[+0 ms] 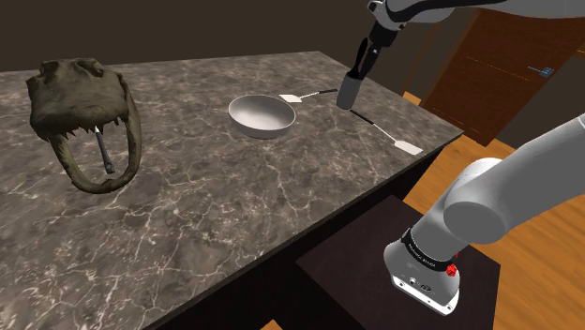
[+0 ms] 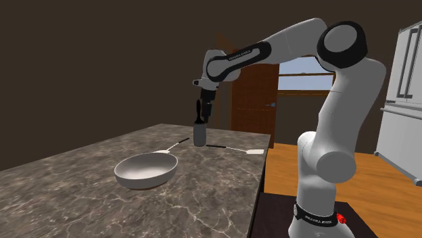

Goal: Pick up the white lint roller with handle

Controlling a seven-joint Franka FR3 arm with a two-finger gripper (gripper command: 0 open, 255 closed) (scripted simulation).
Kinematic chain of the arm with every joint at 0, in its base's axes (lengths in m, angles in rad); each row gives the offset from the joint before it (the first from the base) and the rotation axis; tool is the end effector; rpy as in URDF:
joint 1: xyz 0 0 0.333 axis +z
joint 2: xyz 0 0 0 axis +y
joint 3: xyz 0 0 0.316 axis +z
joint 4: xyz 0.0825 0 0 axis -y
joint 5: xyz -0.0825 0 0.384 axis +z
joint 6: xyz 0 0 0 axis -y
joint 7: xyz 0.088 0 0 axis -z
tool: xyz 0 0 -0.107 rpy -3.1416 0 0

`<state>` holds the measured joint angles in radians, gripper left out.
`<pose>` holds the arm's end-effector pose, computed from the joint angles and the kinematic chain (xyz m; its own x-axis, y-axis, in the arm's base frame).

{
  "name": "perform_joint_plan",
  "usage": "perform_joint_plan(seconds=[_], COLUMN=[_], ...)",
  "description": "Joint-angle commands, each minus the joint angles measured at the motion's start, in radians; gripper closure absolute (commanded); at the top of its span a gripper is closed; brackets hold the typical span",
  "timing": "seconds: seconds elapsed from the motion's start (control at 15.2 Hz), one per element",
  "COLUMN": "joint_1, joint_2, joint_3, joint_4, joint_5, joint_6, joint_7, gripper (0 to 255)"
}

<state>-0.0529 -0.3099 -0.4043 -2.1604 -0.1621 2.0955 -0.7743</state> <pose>0.4300 -0.2383 0.5366 0.9132 0.3849 0.1342 0.3596 -0.9157 0.1796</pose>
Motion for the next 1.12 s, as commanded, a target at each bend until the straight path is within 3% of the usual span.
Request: perform_joint_plan(seconds=[0.0, 0.46, 0.53, 1.06], joint_1=[0.001, -0.001, -0.001, 0.000], joint_2=[0.011, 0.026, 0.024, 0.028], joint_3=[-0.005, -0.013, -0.013, -0.014], joint_4=[-0.008, -0.070, -0.073, -0.069], joint_5=[0.002, 0.002, 0.001, 0.002], joint_6=[0.023, 0.099, 0.100, 0.099], joint_7=[-0.008, -0.008, -0.007, -0.008], gripper=[0, 0, 255, 255])
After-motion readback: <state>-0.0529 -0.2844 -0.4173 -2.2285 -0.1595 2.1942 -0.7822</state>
